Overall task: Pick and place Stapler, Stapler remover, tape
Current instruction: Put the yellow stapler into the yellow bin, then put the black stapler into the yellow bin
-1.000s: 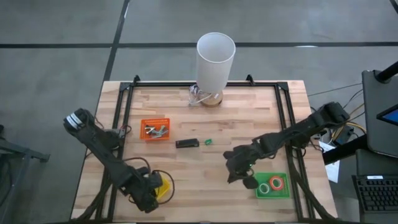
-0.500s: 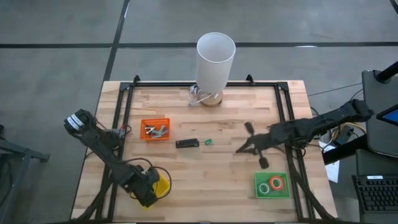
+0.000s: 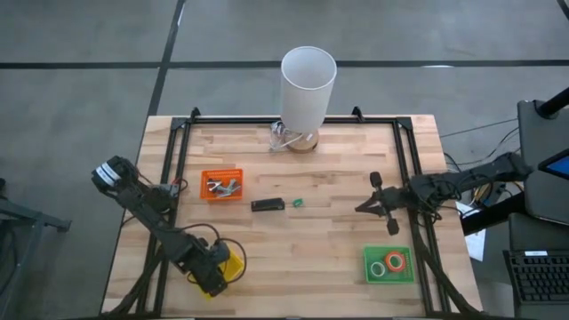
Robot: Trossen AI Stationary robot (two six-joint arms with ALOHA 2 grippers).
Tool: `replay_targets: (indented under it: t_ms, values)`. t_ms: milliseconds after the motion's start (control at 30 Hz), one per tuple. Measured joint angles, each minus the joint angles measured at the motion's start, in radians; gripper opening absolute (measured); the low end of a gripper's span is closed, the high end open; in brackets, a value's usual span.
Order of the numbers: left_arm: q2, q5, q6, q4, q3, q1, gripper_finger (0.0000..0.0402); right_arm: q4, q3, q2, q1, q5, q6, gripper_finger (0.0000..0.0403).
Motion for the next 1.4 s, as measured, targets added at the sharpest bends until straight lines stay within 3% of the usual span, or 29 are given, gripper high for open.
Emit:
replay_targets:
  t_ms: [500, 667, 867, 1067, 1400]
  values:
    - [0.000, -0.002, 0.016, -0.001, -0.005, 0.013, 0.0097, 0.005, -0.155, -0.256, 0.000, 0.016, 0.017, 0.0008]
    - [-0.015, -0.017, -0.047, -0.008, -0.005, 0.026, 0.0117, -0.025, -0.188, -0.330, 0.000, 0.016, 0.020, 0.0008]
    - [-0.029, -0.033, -0.031, -0.008, -0.005, 0.035, 0.0159, -0.051, -0.188, -0.348, 0.000, 0.016, -0.061, 0.0008]
    - [-0.056, -0.058, -0.031, -0.009, -0.005, 0.044, 0.0198, -0.053, -0.188, -0.347, 0.000, 0.012, -0.031, 0.0008]
    - [-0.132, -0.078, -0.031, -0.009, -0.005, 0.044, 0.0206, -0.053, -0.187, -0.332, 0.000, 0.009, 0.024, 0.0009]
